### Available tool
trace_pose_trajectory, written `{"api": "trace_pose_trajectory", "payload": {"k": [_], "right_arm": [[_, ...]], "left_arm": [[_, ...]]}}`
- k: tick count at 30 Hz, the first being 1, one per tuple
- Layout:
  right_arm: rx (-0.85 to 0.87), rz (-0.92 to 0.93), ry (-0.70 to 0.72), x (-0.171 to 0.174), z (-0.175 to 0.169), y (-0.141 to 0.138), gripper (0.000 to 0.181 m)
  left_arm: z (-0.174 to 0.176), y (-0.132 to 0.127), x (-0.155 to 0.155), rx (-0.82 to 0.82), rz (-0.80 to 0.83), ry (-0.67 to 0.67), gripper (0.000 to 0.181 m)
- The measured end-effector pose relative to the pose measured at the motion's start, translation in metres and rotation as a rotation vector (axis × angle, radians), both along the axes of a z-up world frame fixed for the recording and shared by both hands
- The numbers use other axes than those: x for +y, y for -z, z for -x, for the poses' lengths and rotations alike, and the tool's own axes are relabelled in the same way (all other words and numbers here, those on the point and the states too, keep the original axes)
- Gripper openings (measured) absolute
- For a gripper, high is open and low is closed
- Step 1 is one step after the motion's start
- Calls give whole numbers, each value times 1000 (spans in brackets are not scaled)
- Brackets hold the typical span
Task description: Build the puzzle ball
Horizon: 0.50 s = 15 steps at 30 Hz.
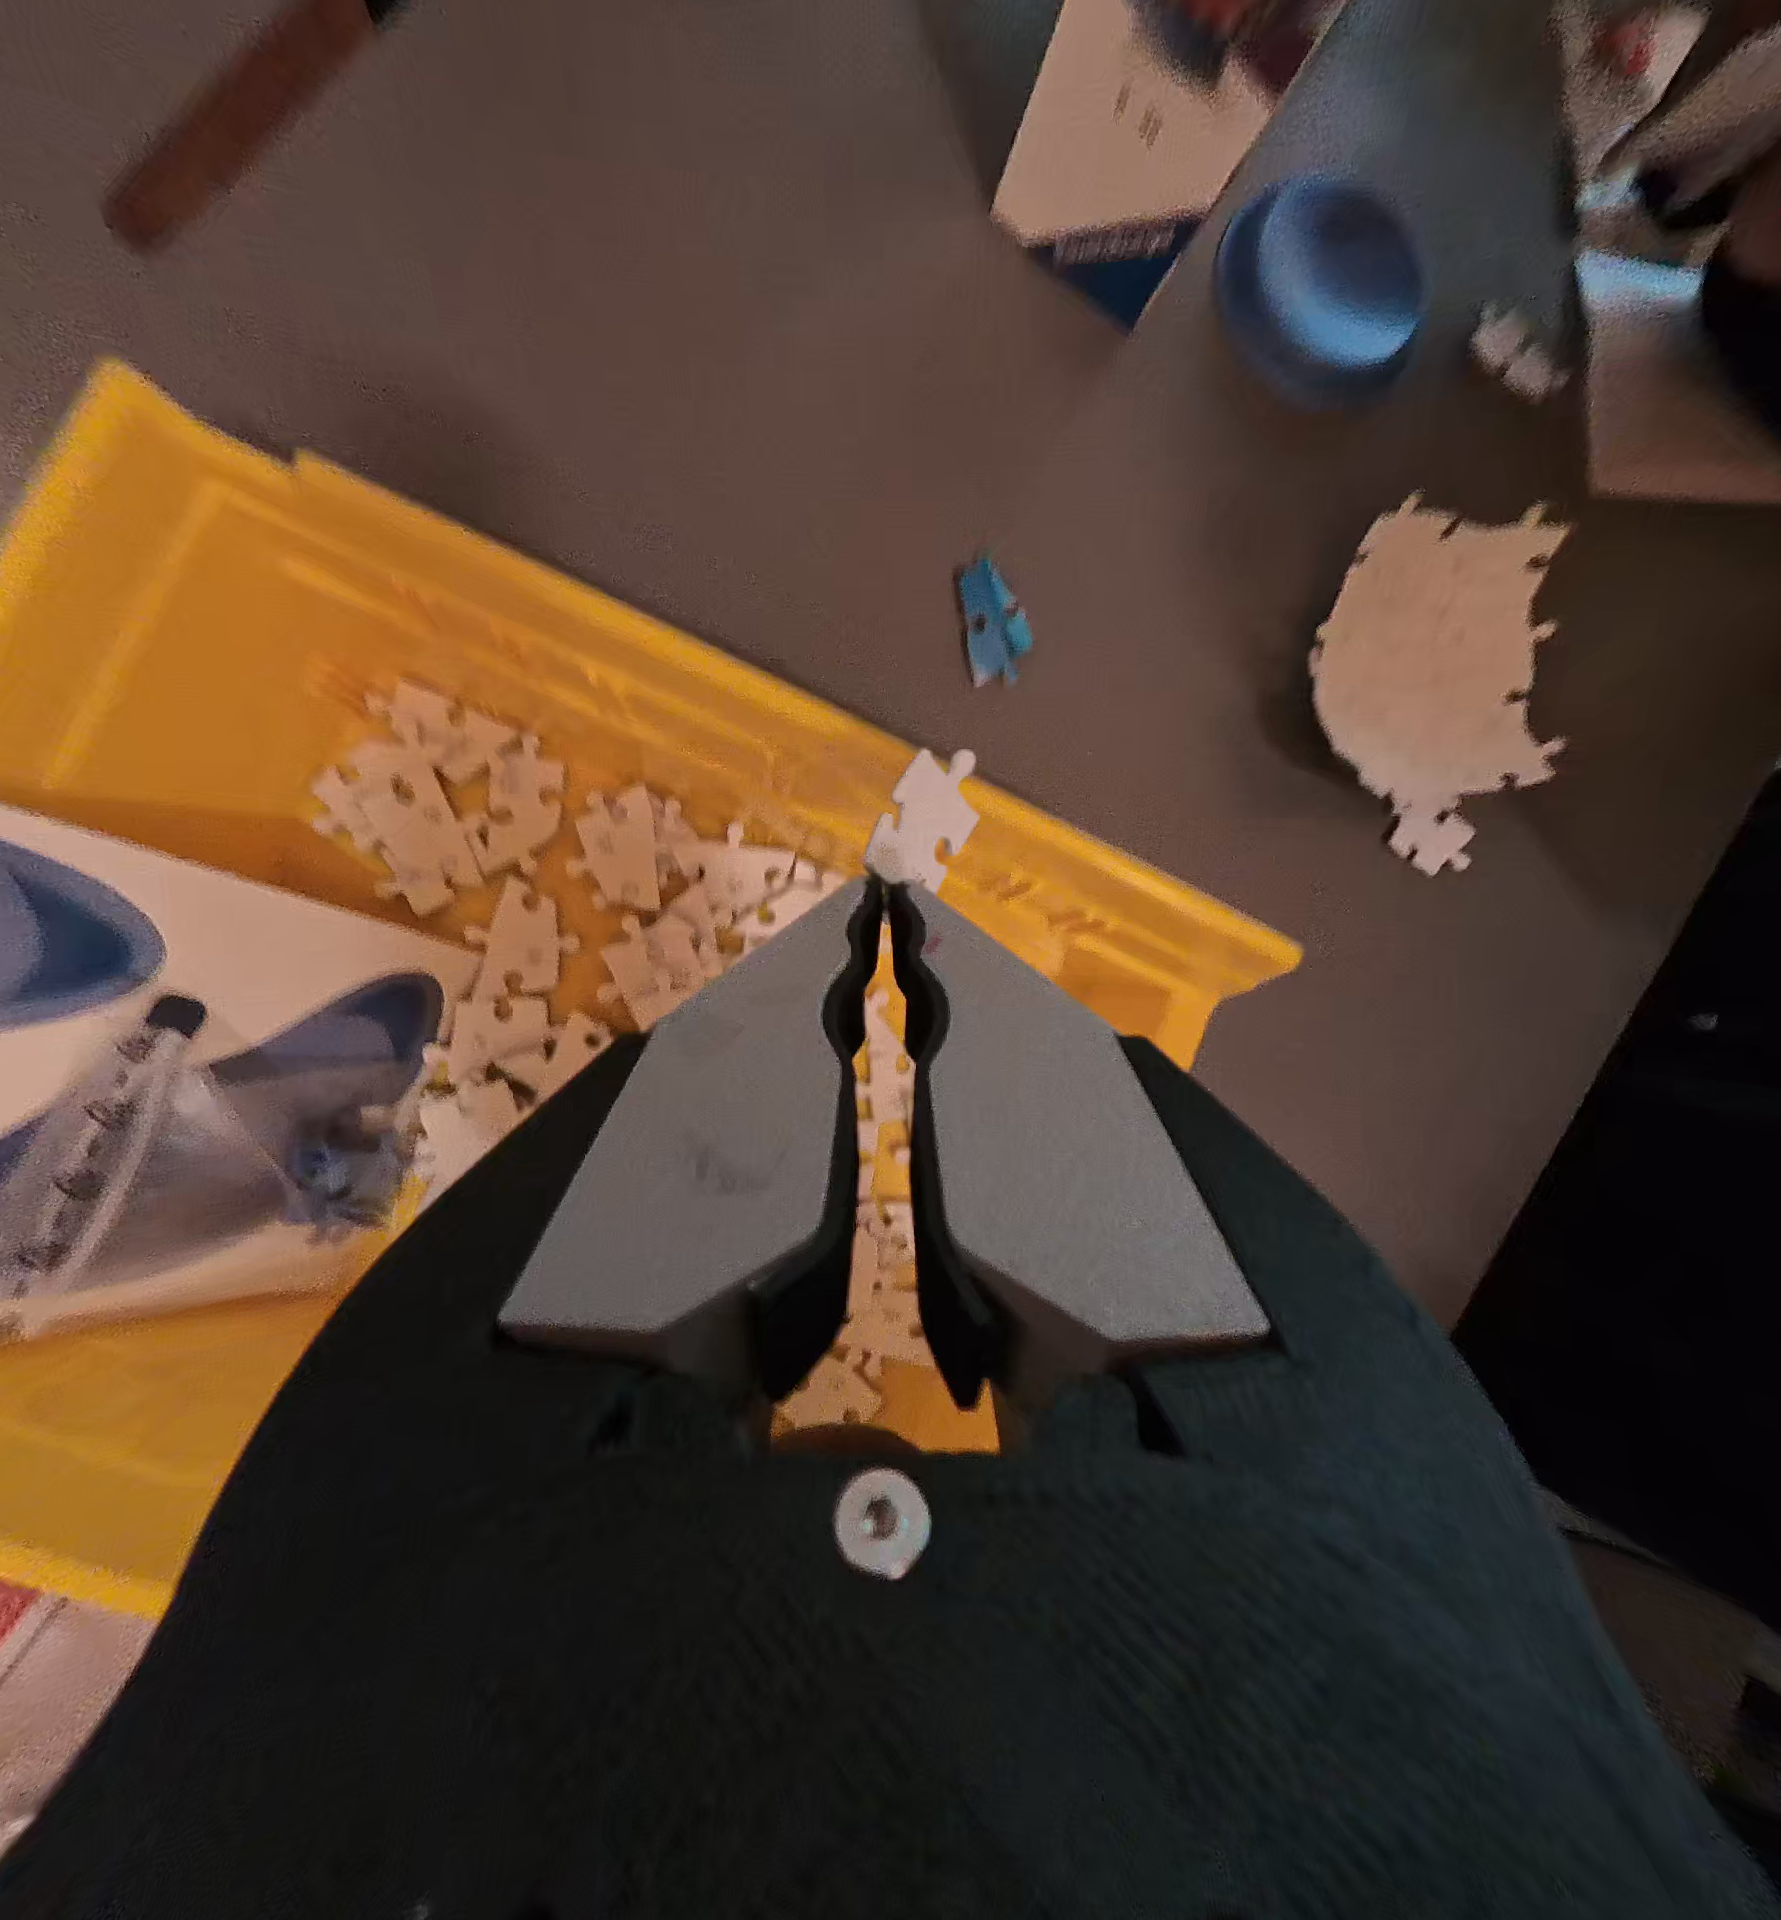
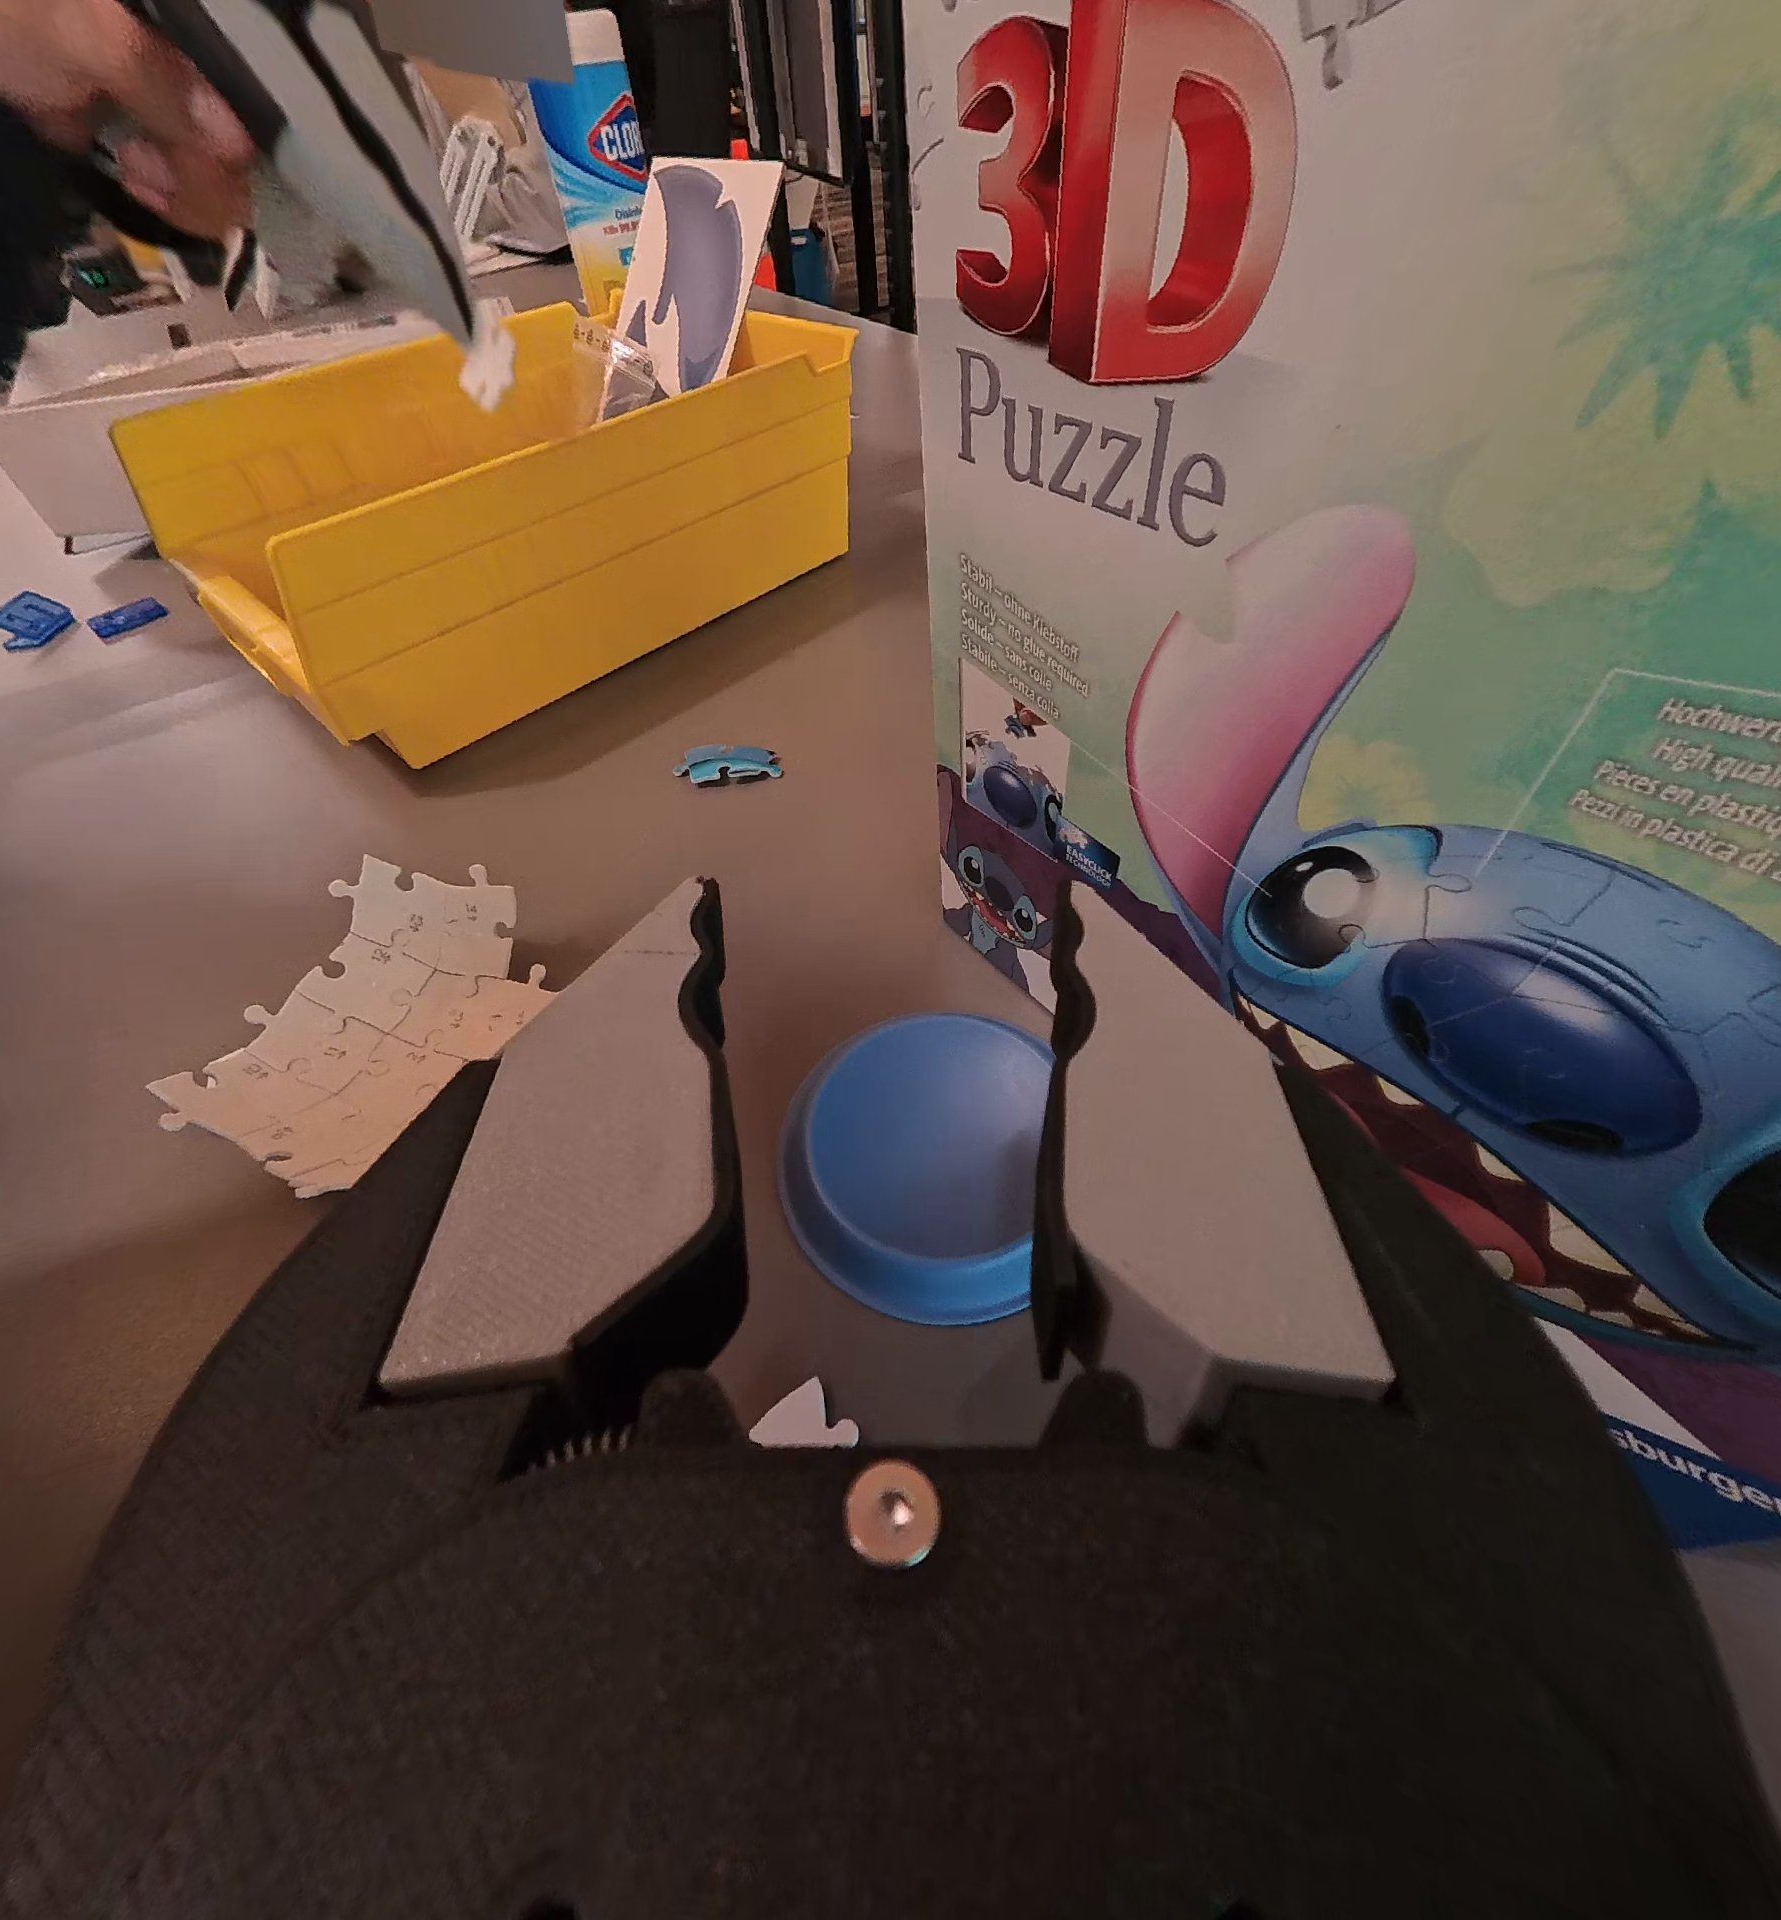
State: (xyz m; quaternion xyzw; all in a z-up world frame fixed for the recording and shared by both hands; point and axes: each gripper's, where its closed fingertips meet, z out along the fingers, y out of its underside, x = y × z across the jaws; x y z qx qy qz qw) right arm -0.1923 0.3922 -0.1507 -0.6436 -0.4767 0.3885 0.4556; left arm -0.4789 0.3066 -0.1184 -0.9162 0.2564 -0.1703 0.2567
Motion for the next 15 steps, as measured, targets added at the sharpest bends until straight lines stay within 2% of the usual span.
{"api": "trace_pose_trajectory", "payload": {"k": [2,4,9,12,15], "right_arm": [[-4,0,0,0,0,1,61],[-7,0,1,0,1,2,60],[-10,2,7,2,0,3,60],[-10,6,7,2,0,4,60],[-21,12,2,2,1,7,60]], "left_arm": [[-20,-23,11,-62,-63,34,0],[-44,-29,18,-102,-74,83,0],[-89,12,32,-82,9,154,0],[-102,46,39,-69,66,129,0],[-107,61,39,-21,101,128,1]]}}
